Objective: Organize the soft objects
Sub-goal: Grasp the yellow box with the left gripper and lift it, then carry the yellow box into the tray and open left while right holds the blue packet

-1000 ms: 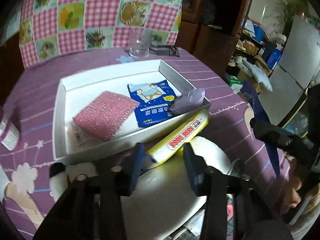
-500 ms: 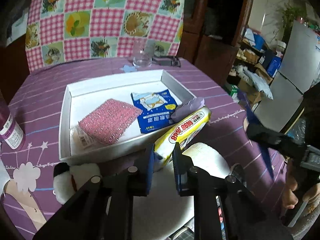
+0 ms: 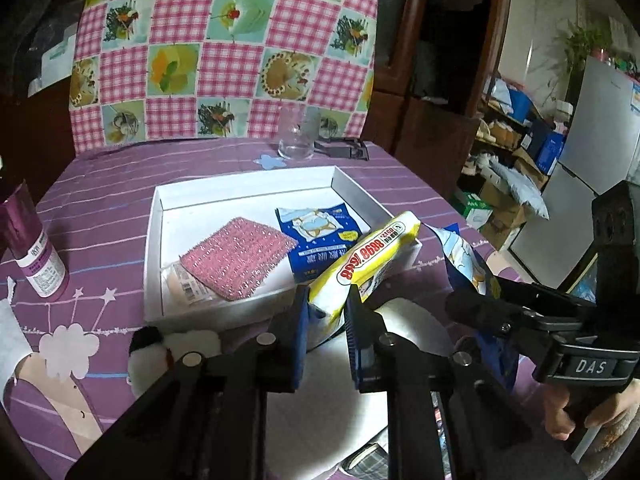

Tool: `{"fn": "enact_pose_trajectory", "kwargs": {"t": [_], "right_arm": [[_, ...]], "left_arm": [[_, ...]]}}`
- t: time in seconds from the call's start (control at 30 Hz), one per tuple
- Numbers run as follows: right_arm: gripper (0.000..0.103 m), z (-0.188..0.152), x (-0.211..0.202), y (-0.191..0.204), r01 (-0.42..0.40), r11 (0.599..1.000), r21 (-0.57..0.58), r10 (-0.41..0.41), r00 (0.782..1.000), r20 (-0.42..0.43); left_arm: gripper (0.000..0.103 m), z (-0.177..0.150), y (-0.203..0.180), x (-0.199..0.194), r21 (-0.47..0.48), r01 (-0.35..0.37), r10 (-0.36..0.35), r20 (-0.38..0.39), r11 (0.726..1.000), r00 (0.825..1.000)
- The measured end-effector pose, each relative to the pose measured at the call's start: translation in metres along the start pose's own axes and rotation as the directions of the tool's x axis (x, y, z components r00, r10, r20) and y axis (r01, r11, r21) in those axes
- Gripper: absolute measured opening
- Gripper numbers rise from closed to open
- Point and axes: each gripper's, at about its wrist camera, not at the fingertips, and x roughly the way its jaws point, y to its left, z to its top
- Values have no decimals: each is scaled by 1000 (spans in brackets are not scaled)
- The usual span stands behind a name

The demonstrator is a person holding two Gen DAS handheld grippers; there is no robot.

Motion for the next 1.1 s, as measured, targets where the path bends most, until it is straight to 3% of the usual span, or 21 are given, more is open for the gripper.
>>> {"fn": "enact_pose_trajectory", "kwargs": {"t": [0.2, 0.47, 0.63, 0.83, 1.0, 1.1], "right_arm": [[80, 13, -5, 16, 1, 1000, -22, 0, 1000, 11], [80, 43, 1, 29, -23, 1000, -13, 23, 1000, 1], [80, 63, 25, 38, -96, 994, 43, 98, 995, -33], [80, 88, 51, 47, -130, 989, 69, 132, 991, -35], [80, 115, 68, 47, -122, 988, 91, 125, 992, -27], [80, 124, 77, 43, -124, 988, 93, 128, 991, -32]], "left_arm": [[15, 3, 11, -11, -54, 21, -17, 69, 998, 997], [15, 13, 39, -26, -177, 64, -25, 215, 982, 976], [15, 24, 74, -28, -313, 115, -34, 255, 943, 966], [15, 21, 107, -20, -439, 183, -73, 254, 880, 964], [15, 19, 120, -2, -504, 144, -48, 199, 852, 979], [15, 12, 131, 16, -580, 118, -51, 130, 806, 990]]}}
